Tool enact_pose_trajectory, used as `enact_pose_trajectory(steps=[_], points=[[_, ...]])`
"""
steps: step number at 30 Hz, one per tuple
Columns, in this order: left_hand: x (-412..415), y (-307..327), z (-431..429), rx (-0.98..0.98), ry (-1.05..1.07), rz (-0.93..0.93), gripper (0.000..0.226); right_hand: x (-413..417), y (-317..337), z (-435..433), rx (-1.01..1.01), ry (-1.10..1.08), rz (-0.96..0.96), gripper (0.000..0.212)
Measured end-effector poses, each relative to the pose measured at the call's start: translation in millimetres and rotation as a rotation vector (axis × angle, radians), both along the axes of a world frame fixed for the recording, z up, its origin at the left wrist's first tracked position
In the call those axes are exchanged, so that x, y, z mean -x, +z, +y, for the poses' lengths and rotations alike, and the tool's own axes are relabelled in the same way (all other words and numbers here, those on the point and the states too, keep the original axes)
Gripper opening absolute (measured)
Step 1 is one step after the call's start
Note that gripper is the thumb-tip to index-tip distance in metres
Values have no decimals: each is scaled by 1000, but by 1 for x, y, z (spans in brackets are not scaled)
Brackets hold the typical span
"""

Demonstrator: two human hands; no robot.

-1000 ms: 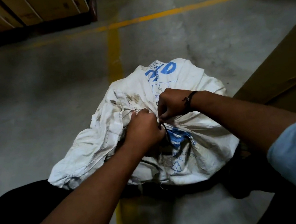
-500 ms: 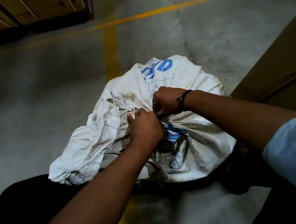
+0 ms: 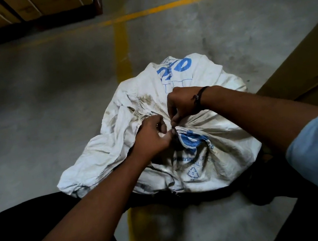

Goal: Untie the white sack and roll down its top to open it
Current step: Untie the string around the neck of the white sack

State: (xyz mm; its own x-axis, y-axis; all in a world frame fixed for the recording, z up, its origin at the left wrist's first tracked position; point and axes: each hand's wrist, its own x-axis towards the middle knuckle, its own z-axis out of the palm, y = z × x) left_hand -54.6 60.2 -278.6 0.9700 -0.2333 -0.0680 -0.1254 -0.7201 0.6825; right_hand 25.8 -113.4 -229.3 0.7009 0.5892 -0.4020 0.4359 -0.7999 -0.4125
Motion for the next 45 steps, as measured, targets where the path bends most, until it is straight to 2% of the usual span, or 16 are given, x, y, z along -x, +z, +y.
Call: enact_pose_trajectory(steps=[3, 7, 10, 19, 24, 29, 39, 45], points=[[0, 3, -1, 74, -7, 111, 45, 0, 1, -1, 8, 8, -5, 15], [-2, -5, 0, 102, 45, 227, 33, 0, 1, 0, -4, 8, 6, 11], [-3, -5, 5, 147, -20, 226, 17, 1, -1, -1, -17, 1, 21, 12], [-3, -4, 7, 236, -68, 265, 20, 0, 2, 1, 28, 47, 38, 18], [-4, -9, 9, 214, -130, 256, 19, 1, 6, 7, 93, 146, -8, 22], [-2, -7, 8, 209, -141, 255, 18, 0, 8, 6, 81, 71, 18, 27], [-3, -8, 8, 141, -146, 226, 16, 1, 9, 15, 117, 167, 6, 22], [-4, -8, 8, 102, -157, 220, 13, 3, 4, 12, 91, 127, -19, 23]])
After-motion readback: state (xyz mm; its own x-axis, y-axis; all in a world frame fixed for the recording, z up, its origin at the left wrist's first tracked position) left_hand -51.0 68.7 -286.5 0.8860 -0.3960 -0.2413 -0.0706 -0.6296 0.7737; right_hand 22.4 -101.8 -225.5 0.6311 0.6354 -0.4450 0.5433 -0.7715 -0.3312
